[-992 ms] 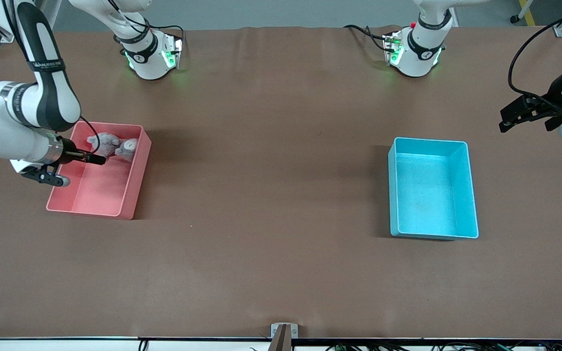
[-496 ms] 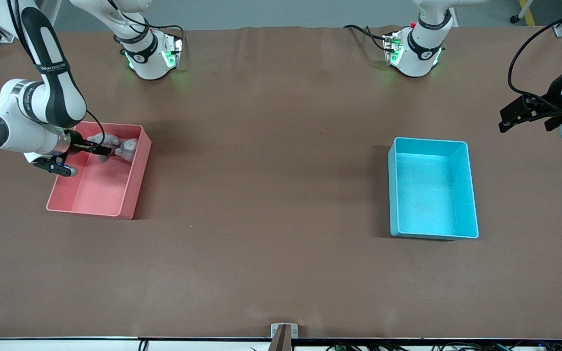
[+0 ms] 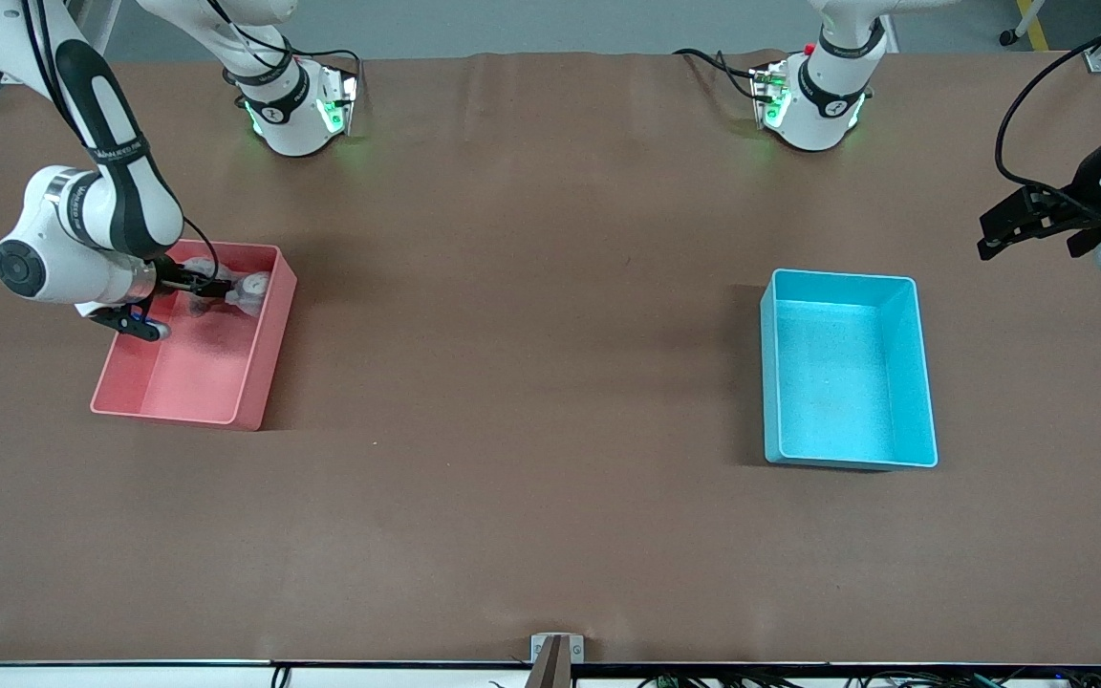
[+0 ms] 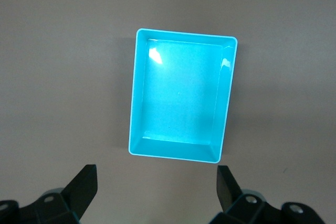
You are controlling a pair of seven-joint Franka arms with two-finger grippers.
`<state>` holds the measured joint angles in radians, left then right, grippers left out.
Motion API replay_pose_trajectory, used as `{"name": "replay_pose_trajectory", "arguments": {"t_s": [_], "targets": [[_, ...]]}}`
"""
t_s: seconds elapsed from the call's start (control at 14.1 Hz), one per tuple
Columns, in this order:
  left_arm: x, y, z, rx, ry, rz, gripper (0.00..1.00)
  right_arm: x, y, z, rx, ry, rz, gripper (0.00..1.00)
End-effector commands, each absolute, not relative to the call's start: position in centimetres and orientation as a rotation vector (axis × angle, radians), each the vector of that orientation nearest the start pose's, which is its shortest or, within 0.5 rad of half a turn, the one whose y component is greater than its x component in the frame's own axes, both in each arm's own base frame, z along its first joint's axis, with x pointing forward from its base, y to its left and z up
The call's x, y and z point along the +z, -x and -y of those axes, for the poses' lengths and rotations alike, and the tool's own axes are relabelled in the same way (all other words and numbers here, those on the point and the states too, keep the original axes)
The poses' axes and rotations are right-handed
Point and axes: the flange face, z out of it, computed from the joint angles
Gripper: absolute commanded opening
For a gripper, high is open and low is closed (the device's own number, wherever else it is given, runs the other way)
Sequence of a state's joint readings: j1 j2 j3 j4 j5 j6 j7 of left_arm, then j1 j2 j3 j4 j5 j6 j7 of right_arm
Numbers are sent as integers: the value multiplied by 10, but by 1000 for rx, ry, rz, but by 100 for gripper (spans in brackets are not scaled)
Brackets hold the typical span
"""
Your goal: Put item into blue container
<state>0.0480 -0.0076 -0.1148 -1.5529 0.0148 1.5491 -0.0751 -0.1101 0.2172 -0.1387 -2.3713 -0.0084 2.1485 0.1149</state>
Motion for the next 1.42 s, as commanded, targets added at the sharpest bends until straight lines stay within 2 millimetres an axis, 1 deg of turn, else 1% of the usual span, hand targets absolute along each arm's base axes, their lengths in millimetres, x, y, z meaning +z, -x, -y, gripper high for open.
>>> {"name": "replay_pose_trajectory", "arguments": {"t_s": [0.0, 0.07, 0.14, 0.21, 0.28, 0.43, 0.5, 0.57, 0.71, 0.92, 1.06, 1.2, 1.28, 1.35], "targets": [[642, -545, 27, -35, 3118, 22, 100, 194, -435, 121, 709, 3029, -579, 99], [642, -545, 27, -35, 3118, 22, 100, 192, -434, 122, 713, 3028, -581, 95], [643, -545, 27, -38, 3118, 22, 100, 193, -435, 122, 718, 3027, -579, 88], [641, -545, 27, -33, 3118, 22, 100, 193, -435, 122, 728, 3026, -581, 78], [640, -546, 27, -31, 3118, 22, 100, 195, -435, 121, 737, 3022, -588, 62], [640, -546, 27, -31, 3119, 22, 100, 201, -439, 121, 774, 3013, -583, 25], [639, -547, 26, -28, 3119, 25, 100, 203, -440, 121, 784, 3010, -583, 14], [639, -547, 27, -28, 3119, 22, 100, 203, -441, 122, 784, 3009, -588, 6], [639, -547, 27, -28, 3119, 22, 100, 205, -442, 122, 781, 3008, -589, 0], [639, -547, 26, -31, 3119, 25, 100, 220, -456, 125, 786, 3009, -589, 0], [639, -547, 26, -31, 3117, 25, 100, 243, -477, 130, 775, 3013, -592, 0], [639, -547, 26, -28, 3117, 25, 100, 273, -501, 133, 763, 3022, -594, 0], [639, -547, 26, -28, 3117, 25, 100, 295, -516, 133, 743, 3030, -619, 0], [639, -547, 26, -28, 3117, 25, 100, 321, -531, 127, 741, 3036, -655, 0]]}}
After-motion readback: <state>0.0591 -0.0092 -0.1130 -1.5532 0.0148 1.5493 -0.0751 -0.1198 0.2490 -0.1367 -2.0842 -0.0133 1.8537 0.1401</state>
